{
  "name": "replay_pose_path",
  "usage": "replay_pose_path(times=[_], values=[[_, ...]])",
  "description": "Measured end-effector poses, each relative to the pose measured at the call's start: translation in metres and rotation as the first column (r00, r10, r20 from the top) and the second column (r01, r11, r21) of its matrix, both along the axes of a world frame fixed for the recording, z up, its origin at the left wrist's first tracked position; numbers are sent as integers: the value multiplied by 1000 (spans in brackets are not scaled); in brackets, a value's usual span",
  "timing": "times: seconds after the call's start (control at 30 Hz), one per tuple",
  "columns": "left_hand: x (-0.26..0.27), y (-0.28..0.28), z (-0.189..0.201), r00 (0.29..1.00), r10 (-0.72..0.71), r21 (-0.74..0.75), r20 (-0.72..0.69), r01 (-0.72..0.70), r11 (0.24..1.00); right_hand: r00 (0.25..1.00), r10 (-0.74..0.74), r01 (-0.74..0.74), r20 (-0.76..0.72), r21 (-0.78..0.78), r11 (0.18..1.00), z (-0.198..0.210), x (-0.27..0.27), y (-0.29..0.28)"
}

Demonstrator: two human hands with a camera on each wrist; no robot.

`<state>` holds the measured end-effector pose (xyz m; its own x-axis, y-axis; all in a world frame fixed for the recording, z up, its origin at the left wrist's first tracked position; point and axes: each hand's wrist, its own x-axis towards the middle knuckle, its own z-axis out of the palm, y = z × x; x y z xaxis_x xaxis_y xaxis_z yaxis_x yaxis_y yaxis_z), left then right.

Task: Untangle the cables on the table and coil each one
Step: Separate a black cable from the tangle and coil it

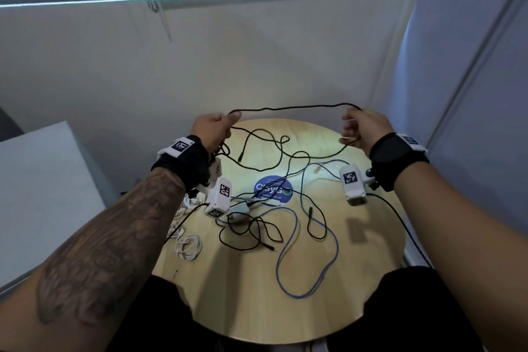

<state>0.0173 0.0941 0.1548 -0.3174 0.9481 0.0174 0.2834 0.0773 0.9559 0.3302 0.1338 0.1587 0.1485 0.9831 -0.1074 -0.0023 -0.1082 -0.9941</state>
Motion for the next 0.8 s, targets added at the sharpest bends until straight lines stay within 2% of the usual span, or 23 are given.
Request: replay_pose_path(times=[0.03, 0.07, 0.1, 0.13, 0.17, 0.2, 0.23, 0.27, 0.37, 0.47, 0.53, 0.63, 0.73, 0.8], values=[[-1, 0, 0, 1000, -3, -4, -23, 2, 1000, 992, 16, -22, -124, -47, 999, -3, 2, 0], [-1, 0, -1, 1000, -6, -7, -27, 6, 1000, 986, 15, -27, -163, -72, 997, -3, 4, -1], [-3, 0, -1, 1000, 0, -13, -17, 0, 1000, 997, -7, 2, -73, -64, 998, -5, 7, 1], [-5, -1, 0, 1000, 18, -18, -1, -18, 1000, 993, -42, 44, 112, -13, 999, -8, 11, 3], [-8, -1, 0, 999, 42, -24, 13, -41, 999, 935, -89, 69, 344, 70, 995, -11, 16, 6], [-11, -1, 1, 998, 63, -28, 23, -62, 998, 847, -138, 75, 513, 141, 987, -15, 21, 9], [-13, -2, 0, 997, 75, -33, 22, -75, 997, 783, -162, 68, 600, 176, 982, -19, 25, 10], [-15, -2, 0, 996, 83, -33, 13, -82, 996, 772, -152, 52, 618, 176, 983, -22, 28, 11], [-19, -4, 0, 995, 100, -38, -3, -100, 994, 848, -104, 60, 519, 101, 993, -25, 33, 7], [-21, -6, 1, 996, 88, -49, -19, -89, 995, 753, -182, 119, 632, 142, 983, -26, 38, 4], [-20, -6, 2, 997, 67, -56, -48, -70, 996, 718, -215, 139, 662, 166, 976, -28, 40, 3], [-16, -7, 4, 1000, -2, -40, -21, 1, 999, 760, -114, 50, 640, 117, 992, -32, 35, 4], [-5, -8, 13, 995, -97, 0, 26, 97, 995, 710, -12, -47, 705, 65, 997, -38, 29, 3], [4, -10, 21, 994, -105, -6, 12, 105, 994, 683, -1, -40, 731, 39, 998, -41, 25, 0]])
